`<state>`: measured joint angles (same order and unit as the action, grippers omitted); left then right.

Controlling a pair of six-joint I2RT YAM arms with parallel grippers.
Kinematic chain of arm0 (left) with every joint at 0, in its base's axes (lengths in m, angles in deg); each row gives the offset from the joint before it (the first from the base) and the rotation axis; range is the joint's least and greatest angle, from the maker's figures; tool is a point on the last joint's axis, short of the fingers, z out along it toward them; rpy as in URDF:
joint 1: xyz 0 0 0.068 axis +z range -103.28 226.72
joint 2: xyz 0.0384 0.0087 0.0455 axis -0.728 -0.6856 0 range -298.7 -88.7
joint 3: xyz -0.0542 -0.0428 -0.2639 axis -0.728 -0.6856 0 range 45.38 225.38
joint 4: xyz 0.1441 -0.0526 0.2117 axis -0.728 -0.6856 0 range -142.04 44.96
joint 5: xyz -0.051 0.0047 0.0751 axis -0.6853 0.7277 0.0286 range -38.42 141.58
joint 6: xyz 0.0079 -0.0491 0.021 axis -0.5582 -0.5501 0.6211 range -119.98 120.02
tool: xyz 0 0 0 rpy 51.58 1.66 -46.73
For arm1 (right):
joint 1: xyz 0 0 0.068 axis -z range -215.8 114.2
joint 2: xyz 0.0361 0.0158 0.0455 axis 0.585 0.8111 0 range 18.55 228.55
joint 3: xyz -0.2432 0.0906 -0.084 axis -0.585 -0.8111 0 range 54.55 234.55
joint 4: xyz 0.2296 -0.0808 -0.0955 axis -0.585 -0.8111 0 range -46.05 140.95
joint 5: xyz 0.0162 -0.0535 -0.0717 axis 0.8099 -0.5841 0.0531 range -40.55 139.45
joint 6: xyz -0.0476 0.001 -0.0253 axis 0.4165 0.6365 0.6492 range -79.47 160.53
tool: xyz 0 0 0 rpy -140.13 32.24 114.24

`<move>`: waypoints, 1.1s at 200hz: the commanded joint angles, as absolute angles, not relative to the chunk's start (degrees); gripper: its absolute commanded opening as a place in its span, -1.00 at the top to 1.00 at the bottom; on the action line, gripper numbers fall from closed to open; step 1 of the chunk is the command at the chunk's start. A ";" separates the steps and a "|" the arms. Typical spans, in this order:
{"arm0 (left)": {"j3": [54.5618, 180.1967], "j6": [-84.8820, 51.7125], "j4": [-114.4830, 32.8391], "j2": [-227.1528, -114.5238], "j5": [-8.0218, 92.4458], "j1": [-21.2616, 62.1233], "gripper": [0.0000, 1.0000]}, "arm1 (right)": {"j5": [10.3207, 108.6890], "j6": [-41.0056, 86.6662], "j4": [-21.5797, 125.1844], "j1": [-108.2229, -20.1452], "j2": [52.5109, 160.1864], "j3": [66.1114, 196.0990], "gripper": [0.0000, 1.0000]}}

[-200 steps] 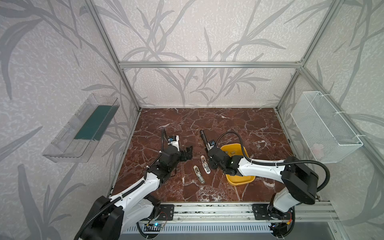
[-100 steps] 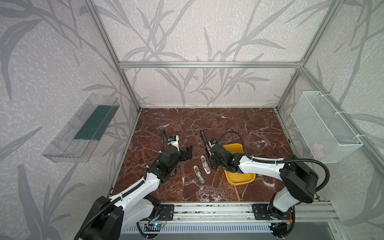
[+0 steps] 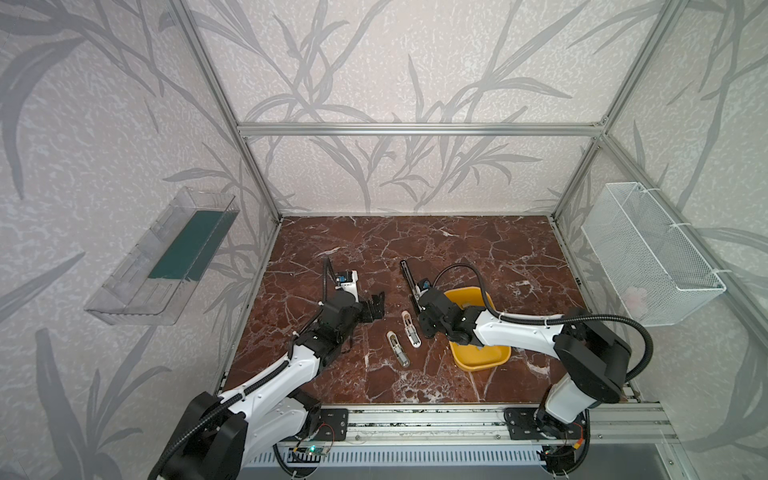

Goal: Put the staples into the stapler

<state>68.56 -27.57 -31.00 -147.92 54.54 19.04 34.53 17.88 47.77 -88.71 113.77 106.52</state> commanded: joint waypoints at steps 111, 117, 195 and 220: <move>69.66 -26.99 -31.59 -146.70 55.41 19.19 -0.98 | 32.98 17.21 44.45 -88.62 115.67 109.31 0.87; 69.65 -27.05 -31.59 -146.70 55.37 19.15 -0.98 | 32.94 17.14 44.49 -88.62 115.71 109.35 0.87; 69.64 -26.98 -31.60 -146.73 55.36 19.15 -0.98 | 34.65 16.82 43.77 -88.62 116.02 109.97 0.87; 69.68 -26.96 -31.58 -146.70 55.36 19.19 -0.98 | 34.48 16.63 43.05 -88.61 116.02 110.36 0.89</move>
